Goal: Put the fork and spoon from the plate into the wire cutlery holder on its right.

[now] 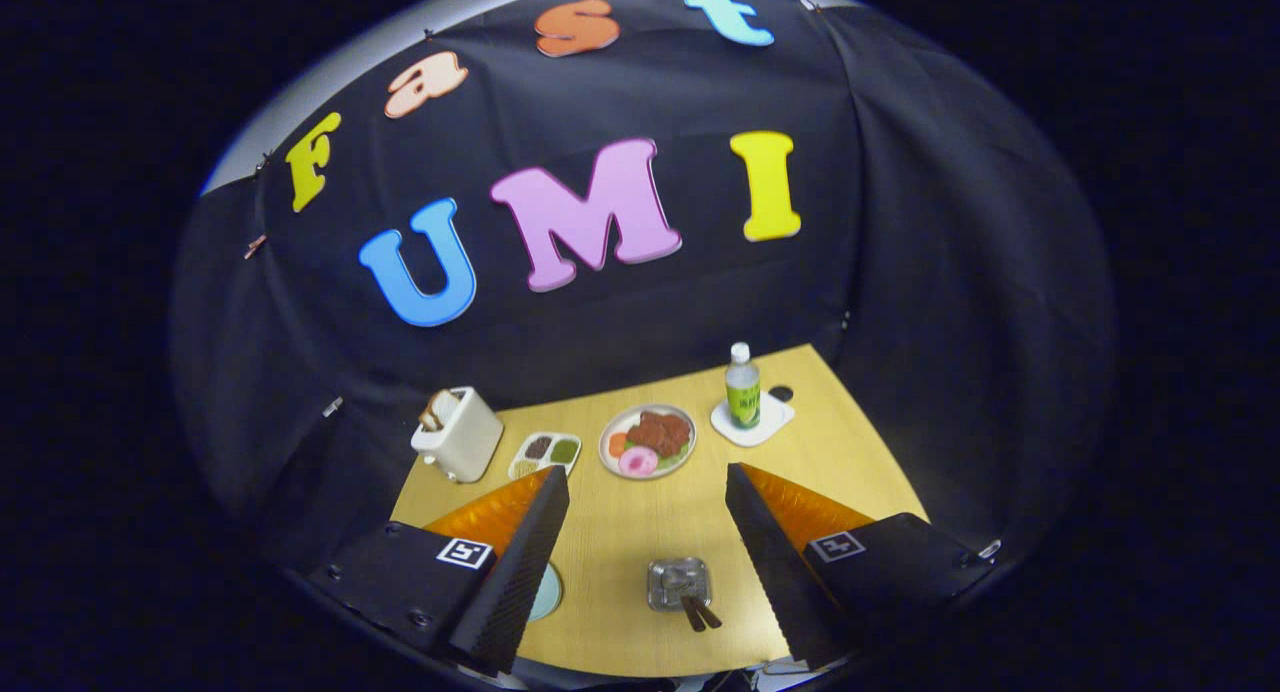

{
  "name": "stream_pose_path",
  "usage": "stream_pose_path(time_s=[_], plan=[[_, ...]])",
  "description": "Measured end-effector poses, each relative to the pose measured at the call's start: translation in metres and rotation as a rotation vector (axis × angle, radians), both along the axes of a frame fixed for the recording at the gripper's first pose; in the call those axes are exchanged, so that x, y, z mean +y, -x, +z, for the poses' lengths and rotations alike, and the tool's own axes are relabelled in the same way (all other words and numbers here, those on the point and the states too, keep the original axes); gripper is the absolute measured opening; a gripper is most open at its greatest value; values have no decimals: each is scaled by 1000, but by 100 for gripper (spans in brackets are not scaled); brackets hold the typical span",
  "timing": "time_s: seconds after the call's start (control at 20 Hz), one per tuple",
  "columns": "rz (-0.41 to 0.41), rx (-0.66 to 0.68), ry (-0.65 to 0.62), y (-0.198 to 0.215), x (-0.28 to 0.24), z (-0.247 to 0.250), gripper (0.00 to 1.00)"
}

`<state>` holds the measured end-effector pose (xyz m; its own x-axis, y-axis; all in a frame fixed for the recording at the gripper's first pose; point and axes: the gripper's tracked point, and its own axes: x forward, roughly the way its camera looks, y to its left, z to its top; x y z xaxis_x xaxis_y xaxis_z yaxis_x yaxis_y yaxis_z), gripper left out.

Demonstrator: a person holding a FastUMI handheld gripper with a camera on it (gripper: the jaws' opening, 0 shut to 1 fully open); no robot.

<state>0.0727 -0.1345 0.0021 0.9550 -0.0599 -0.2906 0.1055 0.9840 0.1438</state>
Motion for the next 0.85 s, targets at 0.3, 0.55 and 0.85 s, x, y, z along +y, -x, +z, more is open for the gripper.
stream_pose_path(time_s=[0.3,0.55,0.85], plan=[[-5,-385,125,47,11,124,99],[-154,-577,202,82,-15,134,98],[-78,-448,219,85,-10,56,98]])
